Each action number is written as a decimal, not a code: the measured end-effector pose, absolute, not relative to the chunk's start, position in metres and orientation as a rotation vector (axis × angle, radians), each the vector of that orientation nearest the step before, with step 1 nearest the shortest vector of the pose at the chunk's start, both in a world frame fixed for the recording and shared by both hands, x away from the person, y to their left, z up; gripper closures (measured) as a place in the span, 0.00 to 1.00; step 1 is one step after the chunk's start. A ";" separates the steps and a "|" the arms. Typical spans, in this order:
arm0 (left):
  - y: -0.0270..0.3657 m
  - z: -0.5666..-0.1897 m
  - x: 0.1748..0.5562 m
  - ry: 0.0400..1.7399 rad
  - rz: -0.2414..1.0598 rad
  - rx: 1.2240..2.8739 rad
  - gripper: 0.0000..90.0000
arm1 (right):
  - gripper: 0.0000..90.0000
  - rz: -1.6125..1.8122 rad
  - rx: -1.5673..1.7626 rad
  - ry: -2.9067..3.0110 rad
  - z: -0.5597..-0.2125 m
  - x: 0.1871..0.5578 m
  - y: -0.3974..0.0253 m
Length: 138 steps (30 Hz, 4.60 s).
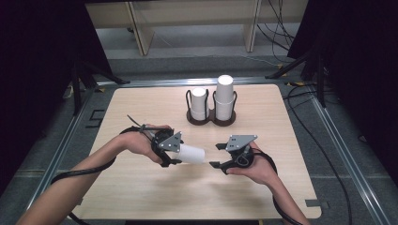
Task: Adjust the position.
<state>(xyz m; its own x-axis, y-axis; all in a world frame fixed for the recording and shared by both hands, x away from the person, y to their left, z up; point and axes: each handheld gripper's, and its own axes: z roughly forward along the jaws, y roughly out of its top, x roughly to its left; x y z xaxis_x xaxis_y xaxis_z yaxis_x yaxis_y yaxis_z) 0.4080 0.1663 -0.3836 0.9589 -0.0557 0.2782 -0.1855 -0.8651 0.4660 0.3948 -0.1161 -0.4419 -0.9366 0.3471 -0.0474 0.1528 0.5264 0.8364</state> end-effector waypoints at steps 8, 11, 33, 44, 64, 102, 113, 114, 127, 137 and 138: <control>0.163 -0.382 0.408 -0.176 0.357 2.629 0.36 | 0.33 1.357 0.393 2.562 -0.440 0.397 -0.112; 0.161 -0.381 0.408 -0.185 0.370 2.640 0.36 | 0.33 1.346 0.390 2.580 -0.439 0.397 -0.108; 0.150 -0.373 0.406 -0.217 0.345 2.723 0.36 | 0.32 1.320 0.288 2.587 -0.432 0.400 -0.093; 0.147 -0.368 0.407 -0.277 0.335 2.809 0.36 | 0.32 1.305 0.255 2.597 -0.430 0.400 -0.079; 0.142 -0.365 0.409 -0.297 0.328 2.853 0.36 | 0.32 1.272 0.205 2.623 -0.431 0.400 -0.053; 0.139 -0.364 0.408 -0.332 0.327 2.865 0.36 | 0.34 1.247 0.222 2.676 -0.443 0.399 -0.030; 0.138 -0.364 0.408 -0.332 0.321 2.856 0.36 | 0.37 1.254 0.226 2.671 -0.446 0.400 -0.028; 0.138 -0.363 0.408 -0.334 0.323 2.852 0.36 | 0.39 1.259 0.174 2.650 -0.446 0.402 -0.028; 0.147 -0.365 0.407 -0.294 0.309 2.716 0.28 | 0.40 1.299 0.156 2.612 -0.449 0.401 -0.033; 0.185 -0.371 0.401 -0.156 0.465 2.380 0.16 | 0.40 1.436 0.277 2.437 -0.456 0.393 -0.055; 0.185 -0.371 0.401 -0.156 0.465 2.380 0.16 | 0.40 1.436 0.277 2.437 -0.456 0.393 -0.055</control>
<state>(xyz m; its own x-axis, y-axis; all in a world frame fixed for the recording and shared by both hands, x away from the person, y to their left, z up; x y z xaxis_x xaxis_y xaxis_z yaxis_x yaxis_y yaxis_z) 0.4010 0.1854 -0.3707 0.9283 0.0145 0.3714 -0.2354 -0.7504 0.6176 0.3932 -0.0551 -0.4558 -0.9369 0.3126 -0.1568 0.0143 0.4821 0.8760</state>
